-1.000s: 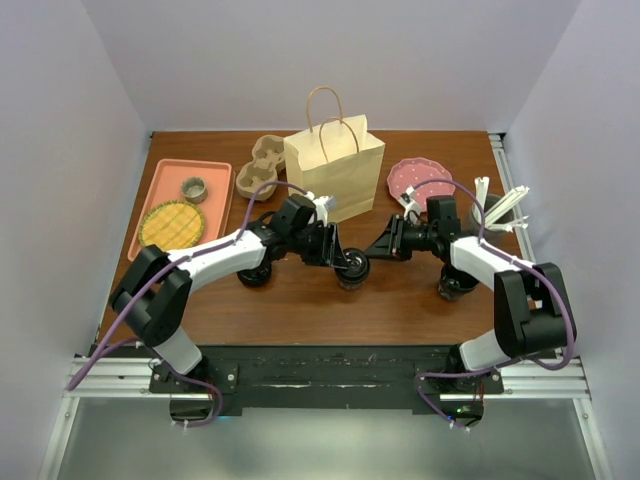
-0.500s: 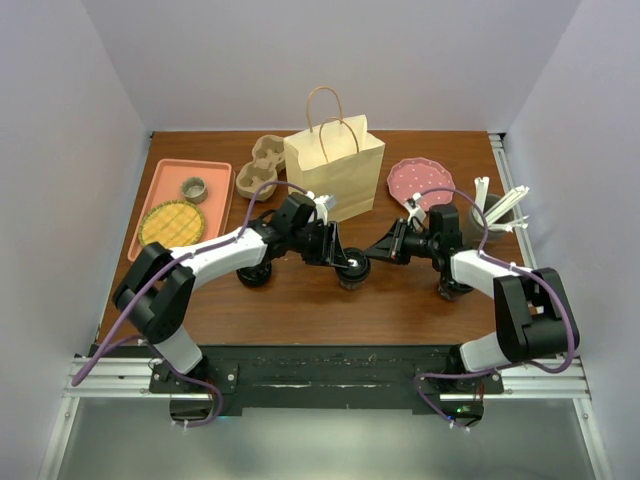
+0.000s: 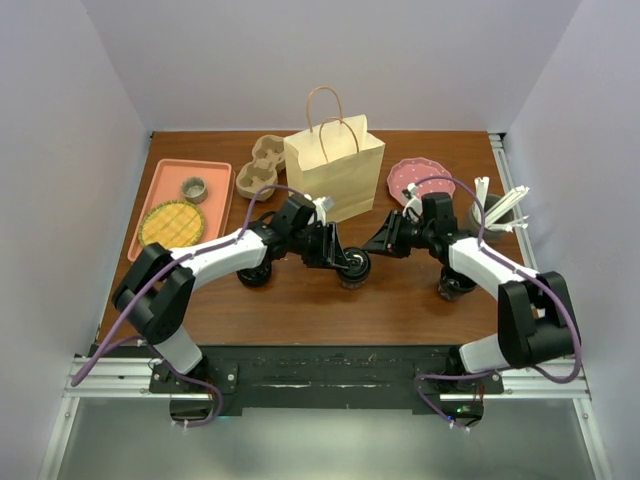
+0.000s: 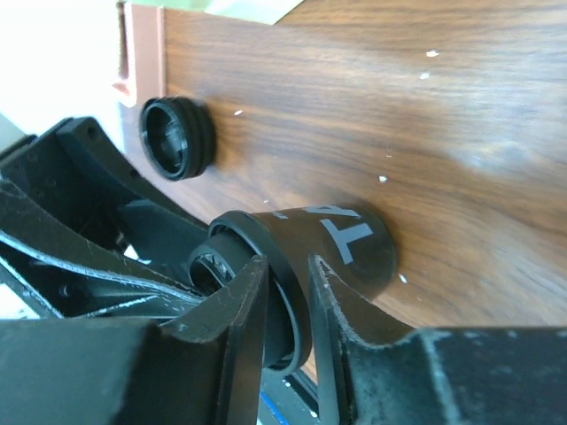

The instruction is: Pack the takeout coffee

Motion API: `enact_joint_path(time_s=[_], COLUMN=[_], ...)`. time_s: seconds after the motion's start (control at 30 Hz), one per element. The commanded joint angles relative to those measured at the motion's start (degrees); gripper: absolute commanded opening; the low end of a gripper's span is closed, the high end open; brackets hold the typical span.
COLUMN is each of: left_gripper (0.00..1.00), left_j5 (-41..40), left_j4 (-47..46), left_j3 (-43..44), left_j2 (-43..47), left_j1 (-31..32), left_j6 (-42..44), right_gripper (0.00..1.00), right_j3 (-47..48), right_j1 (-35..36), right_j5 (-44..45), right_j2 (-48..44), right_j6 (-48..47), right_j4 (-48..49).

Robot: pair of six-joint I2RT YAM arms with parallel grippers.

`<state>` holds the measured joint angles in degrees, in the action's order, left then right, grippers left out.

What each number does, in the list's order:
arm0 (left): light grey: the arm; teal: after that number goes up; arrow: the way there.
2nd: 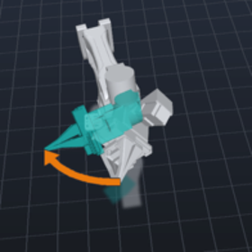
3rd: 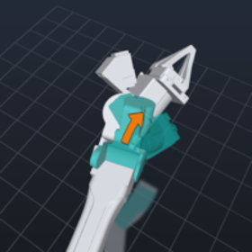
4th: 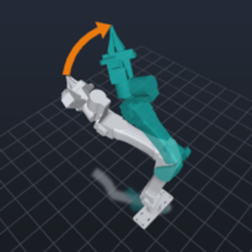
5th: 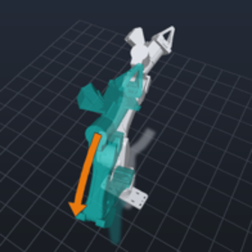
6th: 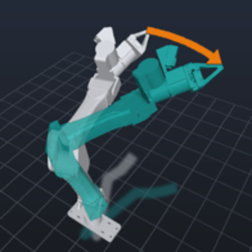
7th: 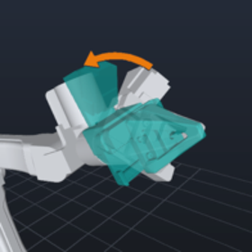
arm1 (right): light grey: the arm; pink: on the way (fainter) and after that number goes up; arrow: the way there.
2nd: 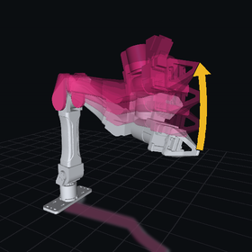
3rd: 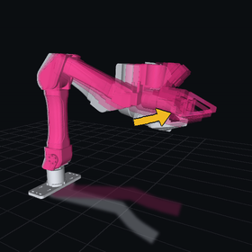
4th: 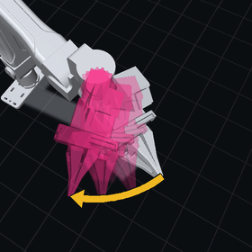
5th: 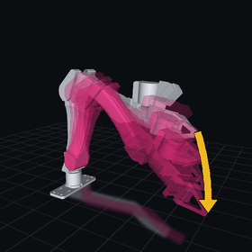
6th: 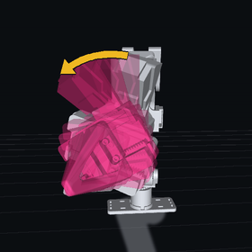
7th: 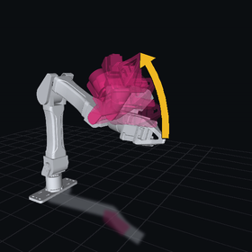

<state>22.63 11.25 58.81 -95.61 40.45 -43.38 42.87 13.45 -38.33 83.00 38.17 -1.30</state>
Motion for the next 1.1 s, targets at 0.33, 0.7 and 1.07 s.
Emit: enact_joint_path(time_s=[0.33,0.7,1.07], left_gripper=[0.36,0.35,0.34], left_j5=[-14.02,-14.28,-14.28], left_j4=[19.43,20.22,19.87], left_j3=[-7.48,-6.42,-6.16], left_j2=[-5.9,-6.34,-6.95], left_j1=[1.21,1.21,1.3], left_j6=[1.8,1.98,1.54], right_gripper=[0.42,0.35,0.34], right_j3=[3.27,-1.03,-7.1], right_j1=[0.0,0.17,0.35], right_j5=[8.8,2.73,-4.83], right_j2=[-9.52,-10.85,-7.77], right_j6=[-5.3,-1.7,1.38], right_j4=[-20.76,-16.11,-4.85])
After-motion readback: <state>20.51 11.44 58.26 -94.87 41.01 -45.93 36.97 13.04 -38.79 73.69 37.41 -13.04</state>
